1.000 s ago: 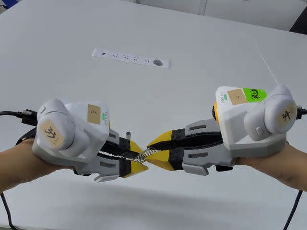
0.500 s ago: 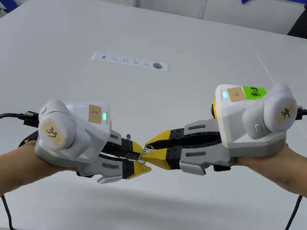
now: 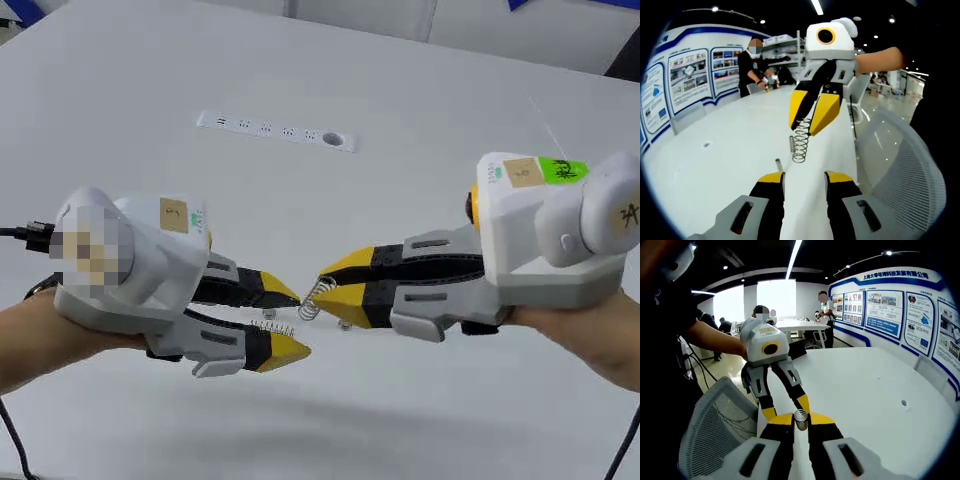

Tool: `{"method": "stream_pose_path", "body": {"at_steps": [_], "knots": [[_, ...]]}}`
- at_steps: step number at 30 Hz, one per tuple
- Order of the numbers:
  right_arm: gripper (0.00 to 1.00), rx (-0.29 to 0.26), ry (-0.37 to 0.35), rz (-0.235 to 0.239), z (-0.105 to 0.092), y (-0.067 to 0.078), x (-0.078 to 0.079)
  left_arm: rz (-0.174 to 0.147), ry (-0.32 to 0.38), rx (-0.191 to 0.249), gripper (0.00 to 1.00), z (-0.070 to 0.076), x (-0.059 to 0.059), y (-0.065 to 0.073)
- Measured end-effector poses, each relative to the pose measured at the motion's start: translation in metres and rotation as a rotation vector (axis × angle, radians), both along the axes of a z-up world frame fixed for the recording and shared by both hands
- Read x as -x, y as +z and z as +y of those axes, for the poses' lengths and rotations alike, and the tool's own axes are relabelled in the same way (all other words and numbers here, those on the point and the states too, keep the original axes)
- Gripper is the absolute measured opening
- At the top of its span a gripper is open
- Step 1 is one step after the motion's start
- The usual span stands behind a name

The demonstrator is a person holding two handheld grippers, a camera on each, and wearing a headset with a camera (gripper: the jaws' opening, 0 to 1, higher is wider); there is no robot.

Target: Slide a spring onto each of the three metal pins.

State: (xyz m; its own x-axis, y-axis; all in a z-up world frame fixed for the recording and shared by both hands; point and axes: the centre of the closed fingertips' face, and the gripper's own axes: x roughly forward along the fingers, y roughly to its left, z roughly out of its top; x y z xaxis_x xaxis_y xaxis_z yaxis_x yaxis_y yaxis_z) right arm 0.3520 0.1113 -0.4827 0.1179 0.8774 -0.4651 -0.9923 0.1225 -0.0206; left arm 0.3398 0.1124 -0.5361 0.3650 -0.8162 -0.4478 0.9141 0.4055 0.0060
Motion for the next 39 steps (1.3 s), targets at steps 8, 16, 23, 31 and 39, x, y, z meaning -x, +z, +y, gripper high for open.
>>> {"method": "stream_pose_path", "body": {"at_steps": [8, 16, 23, 31, 39], "knots": [[0.1, 0.028, -0.125, -0.022, -0.025, -0.009, -0.042, -0.002, 0.04, 0.01, 0.38, 0.013, -0.003, 0.002], [0.1, 0.069, -0.206, 0.002, -0.034, -0.035, -0.063, 0.003, 0.079, 0.011, 0.49, 0.029, -0.003, 0.002], [0.1, 0.109, -0.237, 0.021, -0.037, -0.057, -0.069, -0.001, 0.141, 0.032, 0.61, 0.039, -0.01, 0.004], [0.1, 0.147, -0.25, 0.04, -0.037, -0.075, -0.079, 0.015, 0.17, 0.014, 0.8, 0.042, -0.008, -0.005], [0.11, 0.168, -0.249, 0.057, -0.038, -0.086, -0.082, 0.023, 0.211, 0.022, 0.85, 0.052, -0.013, -0.006]]}}
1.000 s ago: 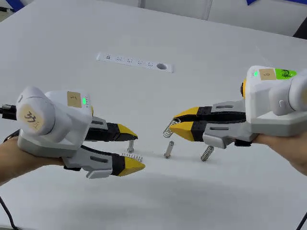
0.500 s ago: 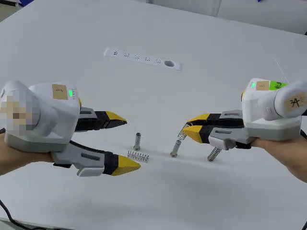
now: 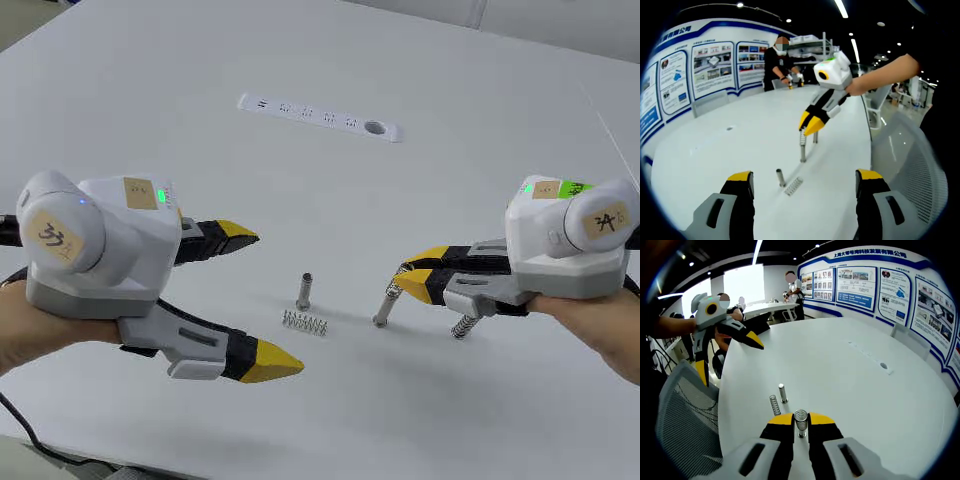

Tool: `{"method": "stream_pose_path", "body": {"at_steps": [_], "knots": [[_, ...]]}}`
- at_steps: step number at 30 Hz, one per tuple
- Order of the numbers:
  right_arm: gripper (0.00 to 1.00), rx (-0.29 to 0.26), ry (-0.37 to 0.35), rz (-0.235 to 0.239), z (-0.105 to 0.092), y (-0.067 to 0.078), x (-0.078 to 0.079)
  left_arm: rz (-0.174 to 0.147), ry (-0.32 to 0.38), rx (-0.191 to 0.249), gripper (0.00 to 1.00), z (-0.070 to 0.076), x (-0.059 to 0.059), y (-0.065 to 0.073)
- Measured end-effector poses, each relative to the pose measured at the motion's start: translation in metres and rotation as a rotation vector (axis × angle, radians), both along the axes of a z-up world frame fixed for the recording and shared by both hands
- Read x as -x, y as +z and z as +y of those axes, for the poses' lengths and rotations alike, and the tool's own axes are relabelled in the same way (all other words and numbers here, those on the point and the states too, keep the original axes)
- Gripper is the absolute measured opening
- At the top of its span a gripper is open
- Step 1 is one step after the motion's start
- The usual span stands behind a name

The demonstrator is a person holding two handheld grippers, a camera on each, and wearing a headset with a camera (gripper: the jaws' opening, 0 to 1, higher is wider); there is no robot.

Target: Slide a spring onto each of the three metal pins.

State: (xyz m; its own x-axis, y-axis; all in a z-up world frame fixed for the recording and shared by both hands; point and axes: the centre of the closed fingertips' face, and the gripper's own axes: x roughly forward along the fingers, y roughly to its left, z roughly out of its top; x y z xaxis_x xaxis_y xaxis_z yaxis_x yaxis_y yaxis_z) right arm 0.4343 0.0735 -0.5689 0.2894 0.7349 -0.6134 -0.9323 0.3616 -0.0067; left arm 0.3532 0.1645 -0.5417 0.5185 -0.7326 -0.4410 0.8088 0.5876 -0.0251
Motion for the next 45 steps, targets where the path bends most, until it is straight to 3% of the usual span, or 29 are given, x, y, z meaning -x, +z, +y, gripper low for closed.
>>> {"method": "stream_pose_path", "body": {"at_steps": [10, 15, 22, 39, 45], "knots": [[0.11, 0.04, -0.002, 0.012, -0.001, -0.019, 0.0, 0.008, 0.007, -0.014, 0.85, 0.002, -0.002, -0.004], [0.11, 0.076, 0.001, -0.022, -0.002, -0.033, -0.002, 0.01, 0.007, -0.02, 0.85, 0.003, -0.002, -0.004], [0.11, 0.084, -0.028, 0.001, -0.005, -0.044, -0.006, 0.013, 0.014, -0.025, 0.84, 0.007, -0.003, -0.004], [0.11, 0.118, -0.035, 0.005, -0.006, -0.055, -0.006, 0.022, 0.014, -0.03, 0.84, 0.008, -0.001, -0.007], [0.12, 0.103, -0.048, 0.023, -0.008, -0.054, -0.006, 0.034, 0.006, -0.032, 0.84, 0.007, 0.002, -0.008]]}}
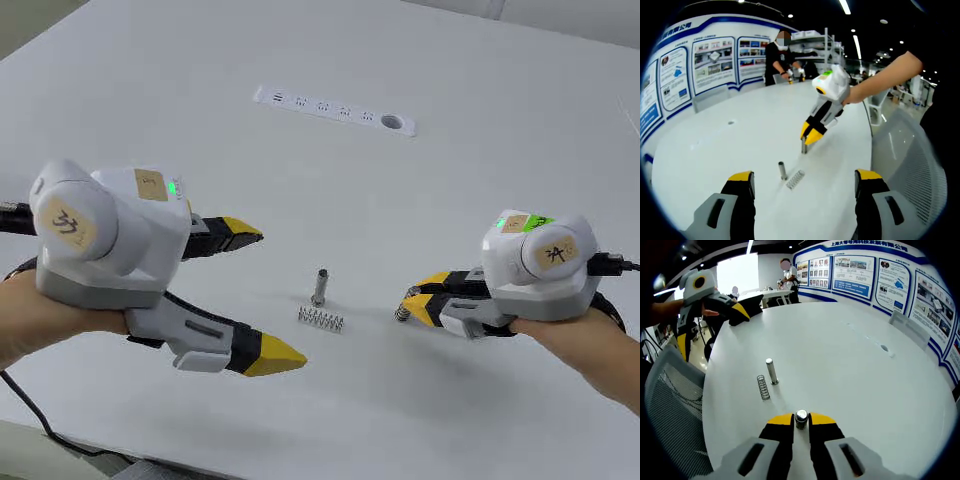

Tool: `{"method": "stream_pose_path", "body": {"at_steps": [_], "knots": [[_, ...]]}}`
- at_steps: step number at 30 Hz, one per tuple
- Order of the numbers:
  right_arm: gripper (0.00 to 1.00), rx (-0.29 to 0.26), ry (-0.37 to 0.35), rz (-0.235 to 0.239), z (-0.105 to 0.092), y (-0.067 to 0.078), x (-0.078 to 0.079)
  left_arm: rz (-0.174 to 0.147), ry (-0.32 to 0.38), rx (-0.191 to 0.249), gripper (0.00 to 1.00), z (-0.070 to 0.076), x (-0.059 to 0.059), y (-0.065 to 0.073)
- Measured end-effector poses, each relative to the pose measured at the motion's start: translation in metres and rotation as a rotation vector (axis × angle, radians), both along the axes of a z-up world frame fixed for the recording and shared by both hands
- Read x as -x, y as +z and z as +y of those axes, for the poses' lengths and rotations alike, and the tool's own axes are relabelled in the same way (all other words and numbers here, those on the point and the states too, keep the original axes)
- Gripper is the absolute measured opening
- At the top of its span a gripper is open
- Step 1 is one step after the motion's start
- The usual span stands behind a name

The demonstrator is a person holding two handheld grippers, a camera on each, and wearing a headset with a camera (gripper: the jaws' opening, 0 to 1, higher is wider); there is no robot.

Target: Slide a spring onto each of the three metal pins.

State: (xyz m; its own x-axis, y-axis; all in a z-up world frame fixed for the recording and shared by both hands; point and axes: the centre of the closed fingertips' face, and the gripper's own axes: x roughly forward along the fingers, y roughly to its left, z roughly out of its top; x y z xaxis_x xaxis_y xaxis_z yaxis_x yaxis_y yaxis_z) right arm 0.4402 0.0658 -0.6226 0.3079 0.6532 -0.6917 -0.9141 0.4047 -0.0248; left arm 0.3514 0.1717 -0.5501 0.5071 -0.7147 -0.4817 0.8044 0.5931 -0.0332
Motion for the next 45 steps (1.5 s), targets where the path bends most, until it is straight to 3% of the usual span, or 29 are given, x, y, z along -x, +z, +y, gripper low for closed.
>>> {"method": "stream_pose_path", "body": {"at_steps": [3, 6, 11, 17, 21, 26, 30, 35, 45], "knots": [[0.19, -0.003, -0.007, -0.005, -0.001, 0.001, -0.001, -0.001, -0.001, 0.002, 0.84, -0.001, 0.0, 0.001], [0.19, -0.013, -0.014, -0.01, -0.003, 0.006, -0.001, -0.004, -0.003, 0.002, 0.84, -0.001, 0.0, 0.002], [0.19, -0.065, -0.026, -0.074, 0.002, 0.028, -0.003, -0.005, -0.002, -0.002, 0.84, 0.0, 0.001, 0.001], [0.19, -0.144, 0.015, -0.119, 0.024, 0.056, 0.005, -0.008, -0.003, -0.007, 0.83, 0.001, 0.0, 0.0], [0.19, -0.154, 0.078, -0.113, 0.043, 0.059, 0.019, -0.012, -0.004, -0.001, 0.83, 0.0, -0.001, 0.002], [0.19, -0.098, 0.164, -0.087, 0.06, 0.038, 0.038, -0.014, -0.002, 0.004, 0.83, 0.0, -0.001, 0.003], [0.19, -0.02, 0.227, -0.065, 0.065, 0.014, 0.05, -0.011, -0.001, 0.004, 0.83, 0.001, 0.001, 0.001], [0.19, 0.031, 0.229, -0.041, 0.068, -0.009, 0.05, -0.007, 0.003, -0.003, 0.82, 0.006, 0.002, -0.001], [0.16, 0.1, 0.197, 0.004, 0.077, -0.038, 0.043, -0.005, 0.009, -0.004, 0.82, 0.01, 0.001, -0.001]]}}
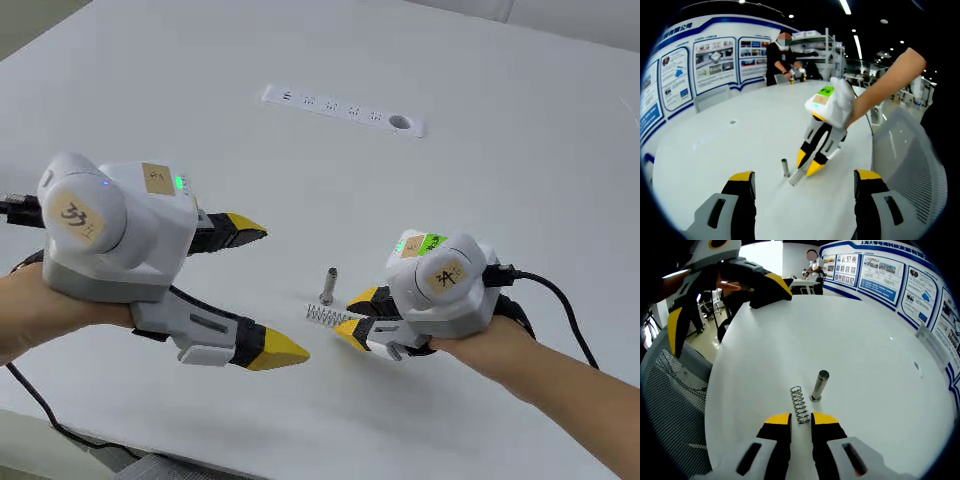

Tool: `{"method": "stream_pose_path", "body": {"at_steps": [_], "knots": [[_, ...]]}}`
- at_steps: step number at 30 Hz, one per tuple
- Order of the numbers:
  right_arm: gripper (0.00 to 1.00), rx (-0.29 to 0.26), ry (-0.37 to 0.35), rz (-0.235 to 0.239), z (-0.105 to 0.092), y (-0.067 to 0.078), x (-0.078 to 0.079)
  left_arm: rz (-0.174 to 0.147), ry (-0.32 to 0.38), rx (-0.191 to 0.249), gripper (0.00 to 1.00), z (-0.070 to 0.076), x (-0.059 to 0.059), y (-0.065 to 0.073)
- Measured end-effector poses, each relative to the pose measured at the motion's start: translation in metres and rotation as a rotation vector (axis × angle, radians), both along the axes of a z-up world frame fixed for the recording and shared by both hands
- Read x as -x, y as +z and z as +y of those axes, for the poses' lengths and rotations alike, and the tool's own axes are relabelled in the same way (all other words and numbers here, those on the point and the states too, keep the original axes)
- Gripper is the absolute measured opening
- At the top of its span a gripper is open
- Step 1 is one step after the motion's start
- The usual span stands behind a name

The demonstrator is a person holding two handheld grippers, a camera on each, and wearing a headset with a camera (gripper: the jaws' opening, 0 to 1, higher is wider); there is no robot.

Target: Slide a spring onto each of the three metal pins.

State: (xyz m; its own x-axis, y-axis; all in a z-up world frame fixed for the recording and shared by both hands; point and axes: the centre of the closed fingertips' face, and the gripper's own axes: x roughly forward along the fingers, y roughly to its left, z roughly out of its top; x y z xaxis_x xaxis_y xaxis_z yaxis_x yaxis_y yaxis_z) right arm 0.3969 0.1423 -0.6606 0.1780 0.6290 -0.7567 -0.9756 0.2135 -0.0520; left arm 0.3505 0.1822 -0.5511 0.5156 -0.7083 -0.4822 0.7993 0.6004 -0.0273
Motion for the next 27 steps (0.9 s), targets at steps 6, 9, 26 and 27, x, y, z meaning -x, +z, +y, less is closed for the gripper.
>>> {"method": "stream_pose_path", "body": {"at_steps": [6, 9, 26, 27], "knots": [[0.15, 0.013, -0.018, 0.015, 0.0002, -0.0032, -0.0022, 0.004, 0.011, 0.0, 0.82, 0.0056, 0.0003, -0.0016], [0.14, 0.026, -0.014, 0.023, -0.001, -0.006, -0.0016, 0.007, 0.014, 0.001, 0.82, 0.0065, 0.0001, -0.0026], [0.1, 0.039, 0.012, 0.055, -0.0026, -0.004, 0.0047, 0.01, 0.006, 0.004, 0.81, 0.0047, -0.0022, -0.0023], [0.1, 0.035, 0.014, 0.061, -0.0028, -0.0018, 0.0065, 0.01, 0.004, 0.004, 0.81, 0.0047, -0.0023, -0.0022]]}}
